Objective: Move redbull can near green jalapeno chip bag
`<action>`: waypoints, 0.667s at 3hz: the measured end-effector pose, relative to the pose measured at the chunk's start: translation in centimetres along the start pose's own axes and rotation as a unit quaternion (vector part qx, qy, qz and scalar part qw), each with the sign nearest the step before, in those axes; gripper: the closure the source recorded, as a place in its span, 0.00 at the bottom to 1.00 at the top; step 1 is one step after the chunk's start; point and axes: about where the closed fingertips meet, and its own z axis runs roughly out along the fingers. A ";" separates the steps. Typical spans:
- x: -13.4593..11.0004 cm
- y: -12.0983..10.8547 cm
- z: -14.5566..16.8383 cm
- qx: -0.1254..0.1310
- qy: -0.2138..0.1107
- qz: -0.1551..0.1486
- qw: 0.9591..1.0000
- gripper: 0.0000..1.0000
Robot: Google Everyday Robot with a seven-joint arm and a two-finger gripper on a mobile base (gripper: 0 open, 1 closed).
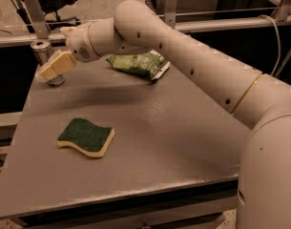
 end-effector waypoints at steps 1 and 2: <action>0.0 0.2 3.6 -0.005 -0.023 -0.001 1.000 0.00; 1.0 0.1 5.9 0.005 -0.030 0.002 1.000 0.18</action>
Offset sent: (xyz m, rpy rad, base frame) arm 0.0203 0.0712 -0.0446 0.0839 -0.0098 -0.0315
